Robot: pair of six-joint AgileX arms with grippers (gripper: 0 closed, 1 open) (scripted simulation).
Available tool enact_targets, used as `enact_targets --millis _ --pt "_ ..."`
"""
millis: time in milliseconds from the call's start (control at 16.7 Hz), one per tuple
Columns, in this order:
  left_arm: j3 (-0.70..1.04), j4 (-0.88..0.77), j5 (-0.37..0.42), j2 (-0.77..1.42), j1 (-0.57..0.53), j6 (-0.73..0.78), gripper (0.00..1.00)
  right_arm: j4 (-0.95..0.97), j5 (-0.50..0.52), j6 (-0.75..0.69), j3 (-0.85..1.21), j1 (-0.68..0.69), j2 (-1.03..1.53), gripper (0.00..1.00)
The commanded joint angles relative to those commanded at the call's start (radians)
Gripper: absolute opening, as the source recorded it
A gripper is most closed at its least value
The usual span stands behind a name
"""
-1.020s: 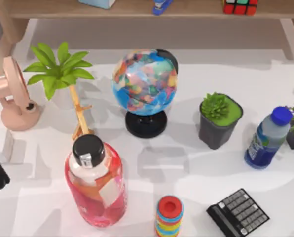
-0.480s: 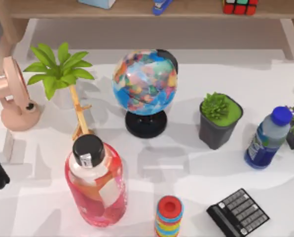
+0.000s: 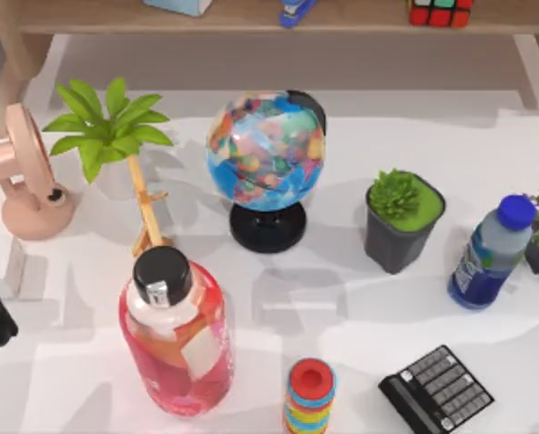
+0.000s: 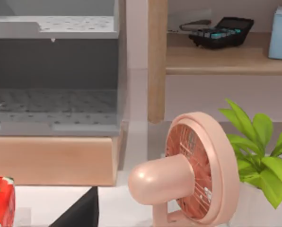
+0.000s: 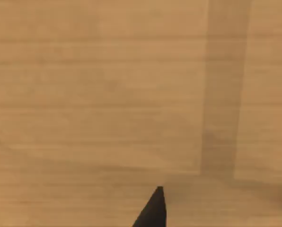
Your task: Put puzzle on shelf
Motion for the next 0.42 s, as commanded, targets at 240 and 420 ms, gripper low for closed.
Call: enact_targets --millis 240,420 --pt "0.000 0.000 0.000 0.000 0.000 0.000 1.00 0.000 0.000 0.000 0.000 0.000 0.000 1.00" --pt "0.000 0.000 0.000 0.000 0.000 0.000 1.00 0.000 0.000 0.000 0.000 0.000 0.000 1.00"
